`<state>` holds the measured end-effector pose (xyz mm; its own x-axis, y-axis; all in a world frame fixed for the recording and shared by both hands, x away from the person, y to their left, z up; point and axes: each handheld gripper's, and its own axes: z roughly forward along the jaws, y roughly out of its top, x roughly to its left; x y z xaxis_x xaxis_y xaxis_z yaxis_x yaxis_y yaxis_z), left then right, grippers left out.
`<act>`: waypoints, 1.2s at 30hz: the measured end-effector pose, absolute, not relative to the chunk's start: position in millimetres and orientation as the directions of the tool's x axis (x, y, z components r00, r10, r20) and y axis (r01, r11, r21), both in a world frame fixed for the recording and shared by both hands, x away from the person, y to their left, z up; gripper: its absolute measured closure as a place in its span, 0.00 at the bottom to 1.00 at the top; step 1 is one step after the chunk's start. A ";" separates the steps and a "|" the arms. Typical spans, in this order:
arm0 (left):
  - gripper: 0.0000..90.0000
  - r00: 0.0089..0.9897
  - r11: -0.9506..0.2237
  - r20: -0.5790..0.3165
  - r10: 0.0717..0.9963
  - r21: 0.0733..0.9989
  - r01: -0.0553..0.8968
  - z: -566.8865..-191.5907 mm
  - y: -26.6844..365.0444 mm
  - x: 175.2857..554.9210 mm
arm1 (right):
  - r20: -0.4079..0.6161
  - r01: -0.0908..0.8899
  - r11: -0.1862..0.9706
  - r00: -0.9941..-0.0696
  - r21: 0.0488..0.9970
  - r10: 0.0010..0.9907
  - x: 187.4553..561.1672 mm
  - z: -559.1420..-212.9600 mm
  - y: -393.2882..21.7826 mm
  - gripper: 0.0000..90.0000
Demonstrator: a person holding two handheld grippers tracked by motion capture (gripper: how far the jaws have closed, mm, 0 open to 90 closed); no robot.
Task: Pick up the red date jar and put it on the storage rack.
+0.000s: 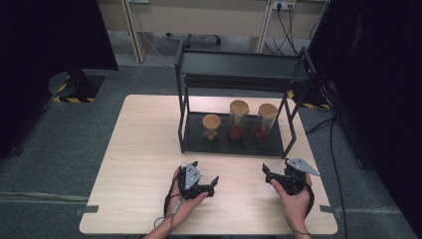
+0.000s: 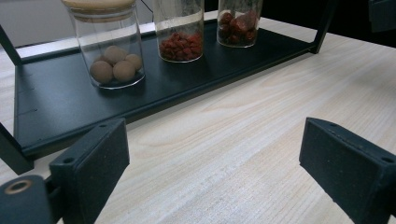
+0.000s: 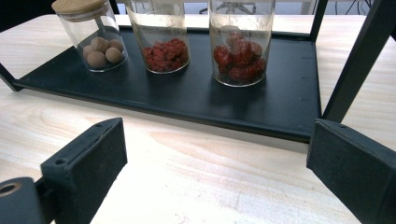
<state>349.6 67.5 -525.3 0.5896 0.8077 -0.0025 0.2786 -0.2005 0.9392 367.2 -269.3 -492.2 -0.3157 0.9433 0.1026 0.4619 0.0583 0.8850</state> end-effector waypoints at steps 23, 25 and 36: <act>0.09 0.589 -0.200 -0.002 0.808 0.940 0.278 -525.3 67.5 349.5 | 0.103 0.472 0.053 -0.299 0.880 0.949 350.3 -499.4 -283.1 0.06; 0.09 0.589 -0.200 -0.002 0.808 0.939 0.278 -525.2 67.6 349.6 | 0.102 0.473 0.054 -0.298 0.879 0.949 349.2 -500.1 -284.1 0.06; 0.09 0.588 -0.199 -0.003 0.809 0.940 0.278 -525.3 67.6 349.6 | 0.105 0.478 0.048 -0.288 0.877 0.952 343.6 -503.1 -288.7 0.06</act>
<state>349.6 67.6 -525.3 0.5885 0.8085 -0.0028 0.2782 -0.1992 0.9396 343.6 -288.7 -503.1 -0.2884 0.9518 0.1048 0.4778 0.0482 0.8771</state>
